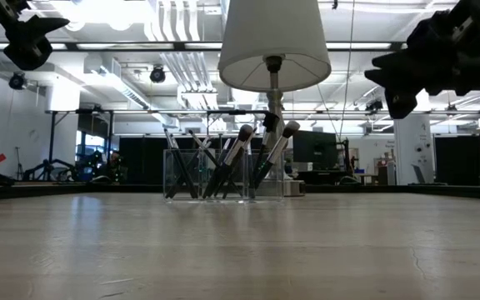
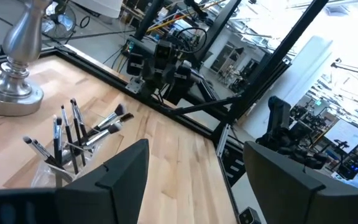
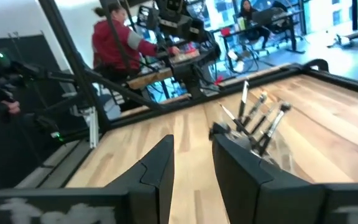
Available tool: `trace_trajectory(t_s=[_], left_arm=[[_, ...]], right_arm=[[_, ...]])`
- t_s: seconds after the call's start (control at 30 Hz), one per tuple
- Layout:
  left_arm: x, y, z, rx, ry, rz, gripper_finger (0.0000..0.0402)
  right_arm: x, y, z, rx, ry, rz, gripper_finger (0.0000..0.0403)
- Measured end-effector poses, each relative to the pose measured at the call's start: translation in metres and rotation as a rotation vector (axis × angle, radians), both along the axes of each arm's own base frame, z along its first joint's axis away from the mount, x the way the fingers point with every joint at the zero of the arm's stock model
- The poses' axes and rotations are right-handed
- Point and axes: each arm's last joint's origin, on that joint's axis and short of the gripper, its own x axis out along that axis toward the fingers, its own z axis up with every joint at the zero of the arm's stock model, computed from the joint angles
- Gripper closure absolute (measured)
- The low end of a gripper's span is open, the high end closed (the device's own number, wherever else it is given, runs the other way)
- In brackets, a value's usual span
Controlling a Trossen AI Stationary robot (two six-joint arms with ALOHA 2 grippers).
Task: Put items in baskets/containers
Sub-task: Return to Home Position
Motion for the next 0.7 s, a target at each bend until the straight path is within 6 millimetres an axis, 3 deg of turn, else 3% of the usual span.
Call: trace_trajectory(t_s=[0.2,0.7], left_arm=[[0.0,0.0,0.0,0.0,0.0,0.0,0.0147],[0.0,0.0,-0.0001,0.001,0.0,0.0,0.0147]], right_arm=[[-0.0025,-0.0014,-0.0055,0.024,0.066,-0.013,0.0302],[-0.0032,-0.002,-0.0036,0.0,0.048,-0.02,0.0304]])
